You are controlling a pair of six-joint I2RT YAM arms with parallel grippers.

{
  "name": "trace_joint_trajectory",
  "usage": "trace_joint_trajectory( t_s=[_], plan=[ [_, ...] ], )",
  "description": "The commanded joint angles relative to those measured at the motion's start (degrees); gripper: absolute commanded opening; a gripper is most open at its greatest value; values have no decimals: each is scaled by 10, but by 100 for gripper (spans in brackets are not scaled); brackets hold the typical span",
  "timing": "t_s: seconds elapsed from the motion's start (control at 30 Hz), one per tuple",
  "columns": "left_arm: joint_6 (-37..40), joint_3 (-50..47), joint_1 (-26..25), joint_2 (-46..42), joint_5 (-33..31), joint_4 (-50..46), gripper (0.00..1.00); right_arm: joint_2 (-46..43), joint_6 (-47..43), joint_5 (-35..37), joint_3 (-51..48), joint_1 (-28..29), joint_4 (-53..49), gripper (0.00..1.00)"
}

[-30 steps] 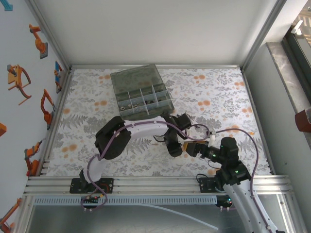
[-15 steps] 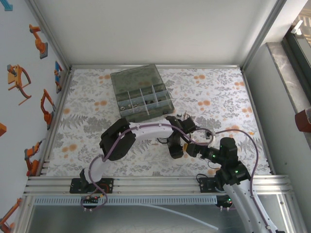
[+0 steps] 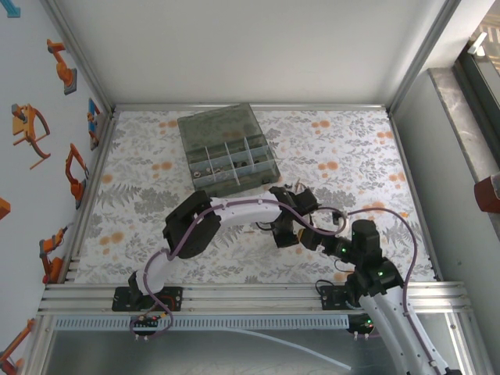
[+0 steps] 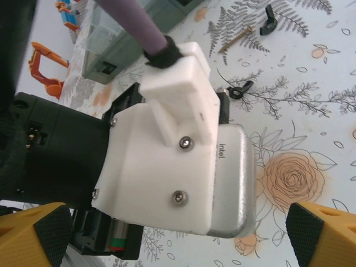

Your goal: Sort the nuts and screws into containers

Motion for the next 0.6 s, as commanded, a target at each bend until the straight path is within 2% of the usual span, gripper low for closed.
trace_joint_trajectory(
  t_s=[0.0,0.2,0.33,0.47,0.57],
  plan=[
    [-17,-30,17,-5,23,9,0,29,9,-2,16,4,-4,100],
    [-21,-80,63,-73,88,47,0,86,-9,-80,22,4,81,100],
    [-25,-95,97,-113,104,57,0,124,-27,-75,44,4,147,100],
    [-35,-85,138,-131,110,65,0,212,-48,-87,73,3,226,100],
    [-51,-70,165,-132,137,73,0,298,-87,-102,120,2,248,100]
  ],
)
